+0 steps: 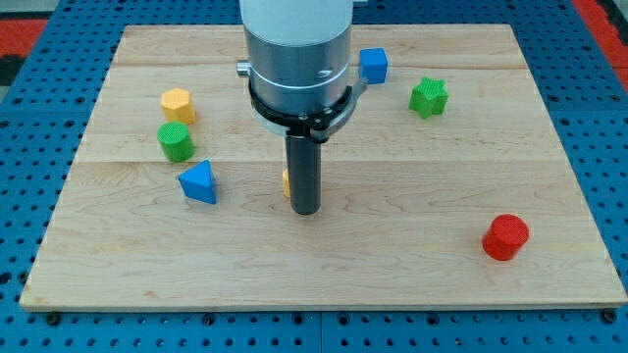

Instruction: Slide the red circle towards the yellow heart

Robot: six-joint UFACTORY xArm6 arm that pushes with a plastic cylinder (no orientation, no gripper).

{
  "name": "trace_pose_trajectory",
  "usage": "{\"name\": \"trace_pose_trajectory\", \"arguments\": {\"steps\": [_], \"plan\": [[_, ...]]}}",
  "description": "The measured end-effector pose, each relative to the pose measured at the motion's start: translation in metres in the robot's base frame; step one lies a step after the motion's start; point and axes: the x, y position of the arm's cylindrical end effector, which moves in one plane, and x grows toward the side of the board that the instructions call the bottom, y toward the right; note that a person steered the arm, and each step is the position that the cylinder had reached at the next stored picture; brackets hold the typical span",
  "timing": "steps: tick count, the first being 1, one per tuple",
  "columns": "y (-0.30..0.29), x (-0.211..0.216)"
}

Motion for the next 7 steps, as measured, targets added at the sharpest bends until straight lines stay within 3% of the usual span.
{"name": "trace_pose_trajectory", "arguments": {"steps": [1,2,3,4,6,7], "plan": [[0.025,0.042],[0.096,0.092],[0.173,0.104],[0.213,0.075],[0.136,0.043],[0.188,0.077]]}}
